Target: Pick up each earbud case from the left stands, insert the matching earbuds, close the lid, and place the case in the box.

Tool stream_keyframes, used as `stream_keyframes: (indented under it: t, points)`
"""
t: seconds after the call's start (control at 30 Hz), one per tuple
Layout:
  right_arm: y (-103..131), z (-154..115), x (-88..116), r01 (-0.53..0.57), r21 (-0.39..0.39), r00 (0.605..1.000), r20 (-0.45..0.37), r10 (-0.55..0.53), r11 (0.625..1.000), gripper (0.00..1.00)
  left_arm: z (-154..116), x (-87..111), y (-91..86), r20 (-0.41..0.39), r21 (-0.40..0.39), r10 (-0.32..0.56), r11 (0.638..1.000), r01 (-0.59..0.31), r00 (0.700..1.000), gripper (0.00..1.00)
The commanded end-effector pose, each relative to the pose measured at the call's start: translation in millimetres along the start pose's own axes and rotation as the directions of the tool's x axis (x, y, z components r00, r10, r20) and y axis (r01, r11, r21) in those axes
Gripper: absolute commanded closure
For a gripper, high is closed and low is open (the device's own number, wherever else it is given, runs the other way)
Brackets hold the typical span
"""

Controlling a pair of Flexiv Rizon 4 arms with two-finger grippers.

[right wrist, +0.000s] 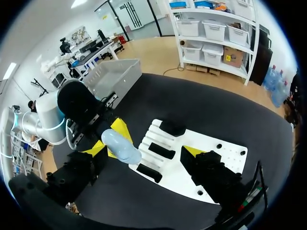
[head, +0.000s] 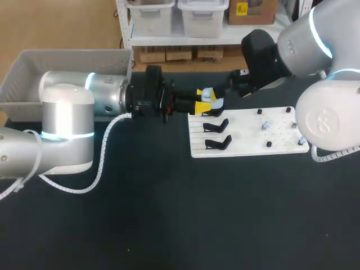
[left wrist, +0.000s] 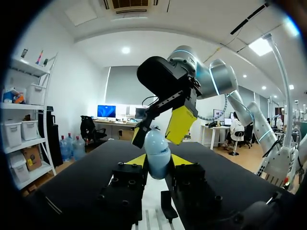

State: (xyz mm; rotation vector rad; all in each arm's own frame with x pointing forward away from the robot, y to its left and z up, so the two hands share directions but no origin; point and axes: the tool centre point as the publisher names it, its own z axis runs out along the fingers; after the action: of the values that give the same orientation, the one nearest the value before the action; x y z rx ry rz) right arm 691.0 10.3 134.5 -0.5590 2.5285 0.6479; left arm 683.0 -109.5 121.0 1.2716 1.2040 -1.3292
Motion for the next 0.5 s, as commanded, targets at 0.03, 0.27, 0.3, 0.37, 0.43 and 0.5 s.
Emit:
stream_keyframes:
  t: [0.03,0.27,0.3,0.37,0.43,0.5]
  points:
    - [1,-4,-1,-0.004,0.029,1.000,0.019,0.004,1.000,0.00,0,1.3,-0.6,0.004,-0.002,0.004,1.000,-0.004,1.000,1.00]
    - [-2,-22,-15,0.011,0.070,0.997,0.080,-0.017,0.997,0.00,0,1.3,-0.6,0.004,-0.002,0.004,1.000,-0.004,1.000,1.00]
    - [-2,-26,-17,0.016,0.080,0.996,0.088,-0.023,0.997,0.00,0,1.3,-0.6,0.004,-0.002,0.004,1.000,-0.004,1.000,1.00]
    - [-4,-35,-18,0.044,0.122,0.994,0.098,-0.056,0.991,0.00,0,1.3,-0.6,0.004,-0.002,0.004,1.000,-0.004,1.000,1.00]
    - [-7,-44,-16,0.065,0.163,0.992,0.096,-0.082,0.984,0.00,0,1.3,-0.6,0.004,-0.002,0.004,1.000,-0.004,1.000,1.00]
    - [-13,-51,-12,0.095,0.207,0.991,0.076,-0.113,0.974,0.00,0,1.3,-0.6,0.004,-0.002,0.004,1.000,-0.004,1.000,1.00]
